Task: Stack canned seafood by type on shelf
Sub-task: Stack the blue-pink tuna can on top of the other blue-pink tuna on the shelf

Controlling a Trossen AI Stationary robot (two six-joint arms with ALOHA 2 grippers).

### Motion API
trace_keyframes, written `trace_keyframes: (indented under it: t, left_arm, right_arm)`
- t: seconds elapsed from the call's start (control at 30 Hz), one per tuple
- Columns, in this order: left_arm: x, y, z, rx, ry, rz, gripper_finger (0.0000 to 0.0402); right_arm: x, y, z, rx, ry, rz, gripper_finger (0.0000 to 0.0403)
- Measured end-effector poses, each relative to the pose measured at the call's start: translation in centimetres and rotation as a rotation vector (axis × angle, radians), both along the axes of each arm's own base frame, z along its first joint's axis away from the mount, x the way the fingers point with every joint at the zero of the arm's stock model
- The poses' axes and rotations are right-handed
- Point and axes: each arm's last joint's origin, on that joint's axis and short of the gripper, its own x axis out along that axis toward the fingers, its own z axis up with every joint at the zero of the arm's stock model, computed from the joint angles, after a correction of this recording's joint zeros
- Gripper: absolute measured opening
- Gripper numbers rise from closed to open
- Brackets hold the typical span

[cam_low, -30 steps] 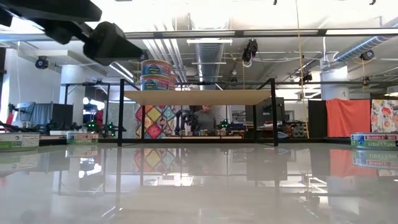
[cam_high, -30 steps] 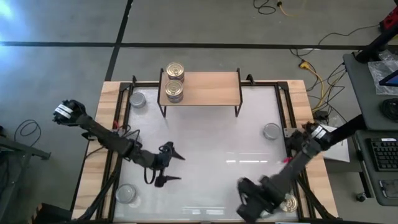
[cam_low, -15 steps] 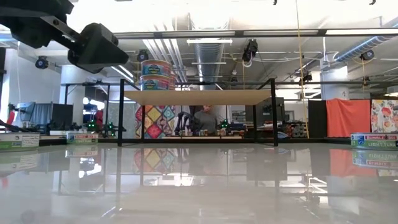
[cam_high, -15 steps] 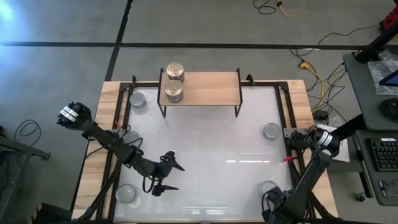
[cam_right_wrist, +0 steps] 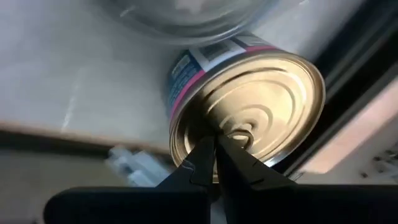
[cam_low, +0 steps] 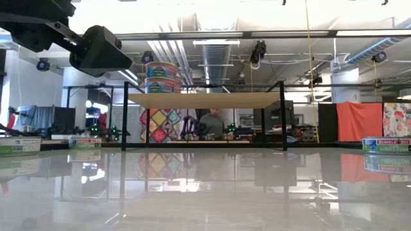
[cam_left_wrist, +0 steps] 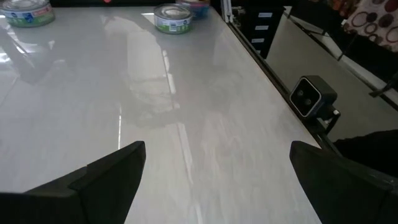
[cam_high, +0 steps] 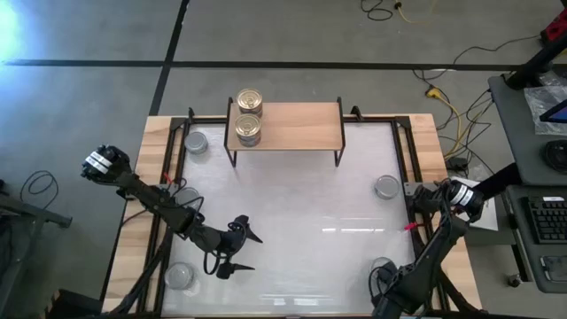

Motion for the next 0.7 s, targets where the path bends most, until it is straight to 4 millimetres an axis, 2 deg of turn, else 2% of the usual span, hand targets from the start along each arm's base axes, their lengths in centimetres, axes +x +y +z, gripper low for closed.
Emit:
trace_keyframes:
  t: [0.17,0.33,0.5,0.7]
  left_arm:
    - [0.0,0.0,0.0,0.007,-0.006,0.016,0.0384]
    - [0.0,0.0,0.0,0.007,-0.006,0.015,0.0384]
    - [0.0,0.0,0.0,-0.019,0.003,0.006,0.0384]
    - [0.0,0.0,0.0,-0.026,0.006,0.005,0.0378]
  right_arm:
    - [2.7,0.1,0.7,0.056,-0.183,-0.018,0.0013]
    - [5.7,-1.2,1.0,0.008,-0.396,0.003,0.0013]
    - [8.6,-3.9,1.0,-0.088,-0.535,0.089,0.0013]
    - [12.6,-8.3,0.8,-0.257,-0.69,0.259,0.0013]
